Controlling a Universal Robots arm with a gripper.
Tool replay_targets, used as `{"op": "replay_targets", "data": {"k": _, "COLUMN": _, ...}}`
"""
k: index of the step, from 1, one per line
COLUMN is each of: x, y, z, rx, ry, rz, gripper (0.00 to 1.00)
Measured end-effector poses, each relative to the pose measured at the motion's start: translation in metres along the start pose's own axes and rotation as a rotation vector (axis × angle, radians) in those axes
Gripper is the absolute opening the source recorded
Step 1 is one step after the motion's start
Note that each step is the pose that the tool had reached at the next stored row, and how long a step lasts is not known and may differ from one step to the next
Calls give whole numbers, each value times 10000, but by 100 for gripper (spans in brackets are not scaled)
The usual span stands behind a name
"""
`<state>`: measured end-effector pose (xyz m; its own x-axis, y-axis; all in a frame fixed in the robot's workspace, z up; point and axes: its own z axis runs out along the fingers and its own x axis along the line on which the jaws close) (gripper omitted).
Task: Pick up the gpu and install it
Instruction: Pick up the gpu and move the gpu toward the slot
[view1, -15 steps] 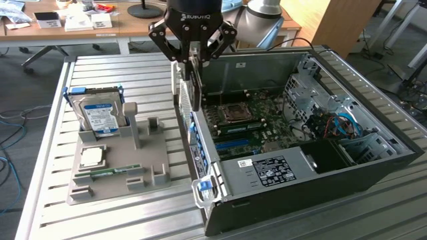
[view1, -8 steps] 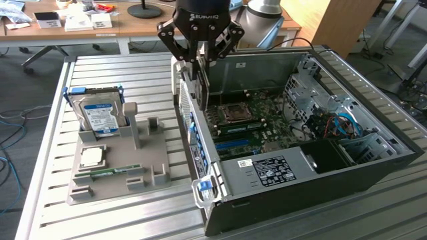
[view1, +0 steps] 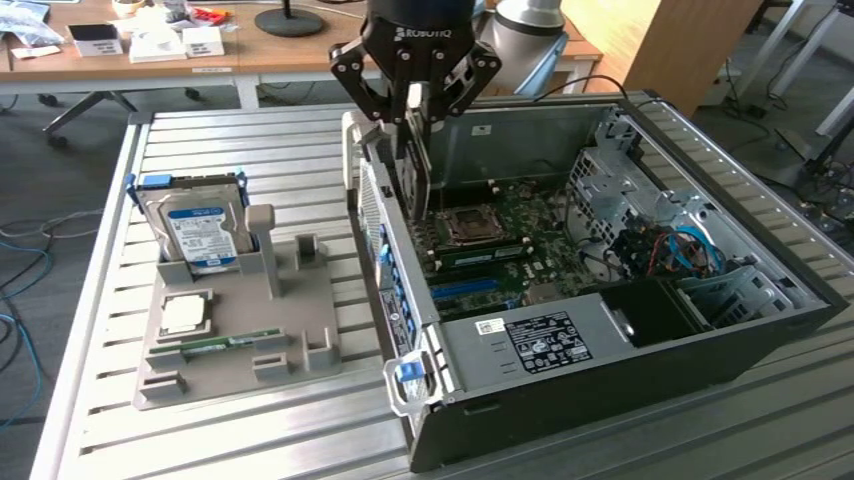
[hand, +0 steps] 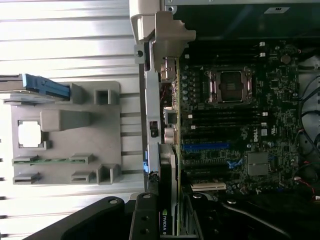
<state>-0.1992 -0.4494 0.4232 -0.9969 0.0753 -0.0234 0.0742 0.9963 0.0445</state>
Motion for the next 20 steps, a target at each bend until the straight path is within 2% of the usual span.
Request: {"op": "replay_targets", "data": {"k": 20, "x": -193, "y": 14, "z": 5, "rx": 0, "ry": 0, "rz": 0, "gripper": 27}}
